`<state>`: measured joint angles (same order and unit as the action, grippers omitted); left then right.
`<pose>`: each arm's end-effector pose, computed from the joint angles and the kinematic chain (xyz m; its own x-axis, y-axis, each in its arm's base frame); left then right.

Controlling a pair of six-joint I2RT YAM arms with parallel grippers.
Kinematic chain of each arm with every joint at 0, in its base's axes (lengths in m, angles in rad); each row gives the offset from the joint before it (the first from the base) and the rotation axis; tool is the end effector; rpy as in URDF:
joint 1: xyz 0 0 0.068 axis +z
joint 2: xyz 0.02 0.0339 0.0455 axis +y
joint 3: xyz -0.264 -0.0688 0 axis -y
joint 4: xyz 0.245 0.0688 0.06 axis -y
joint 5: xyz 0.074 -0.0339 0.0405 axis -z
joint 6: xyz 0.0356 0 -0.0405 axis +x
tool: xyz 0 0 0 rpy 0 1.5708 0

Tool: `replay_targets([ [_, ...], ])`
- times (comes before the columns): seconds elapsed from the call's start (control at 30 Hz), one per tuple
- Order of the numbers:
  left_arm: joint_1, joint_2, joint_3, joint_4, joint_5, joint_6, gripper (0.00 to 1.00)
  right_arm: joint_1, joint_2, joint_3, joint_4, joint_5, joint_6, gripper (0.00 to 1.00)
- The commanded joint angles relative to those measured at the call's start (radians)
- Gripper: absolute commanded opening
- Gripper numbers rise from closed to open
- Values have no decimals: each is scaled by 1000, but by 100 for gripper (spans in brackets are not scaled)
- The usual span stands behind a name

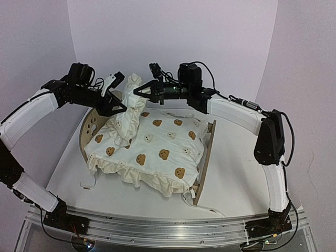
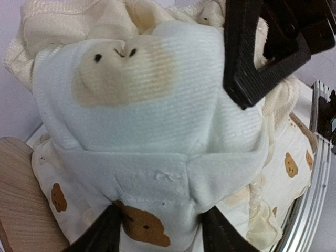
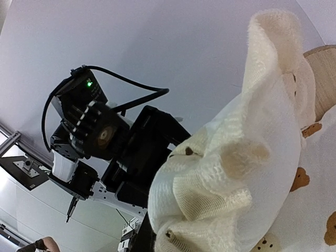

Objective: Set up the pet bed

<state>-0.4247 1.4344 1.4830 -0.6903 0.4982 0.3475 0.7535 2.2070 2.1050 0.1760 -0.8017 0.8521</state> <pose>0.2757 -0.1433 0.3839 -0.2707 0.4508 -0.8506 0.8540 0.5203 0.0039 0.3655 0.3780 0.3679 -0.7160 0.0461 -0.6966 -0.6980 -0.0269 0.7156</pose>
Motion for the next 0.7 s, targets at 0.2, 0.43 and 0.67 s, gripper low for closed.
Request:
replay_targets([
  [0.2, -6, -43, 26, 31, -10, -150, 0, 4, -19, -63, 101, 76, 33, 9],
  [0.43, -7, -4, 203, -165, -361, -261, 0, -49, -125, -237, -13, 445, -10, 56],
  [0.67, -6, 28, 164, -201, -373, -236, 0, -49, -237, -303, -149, 597, -159, 58],
])
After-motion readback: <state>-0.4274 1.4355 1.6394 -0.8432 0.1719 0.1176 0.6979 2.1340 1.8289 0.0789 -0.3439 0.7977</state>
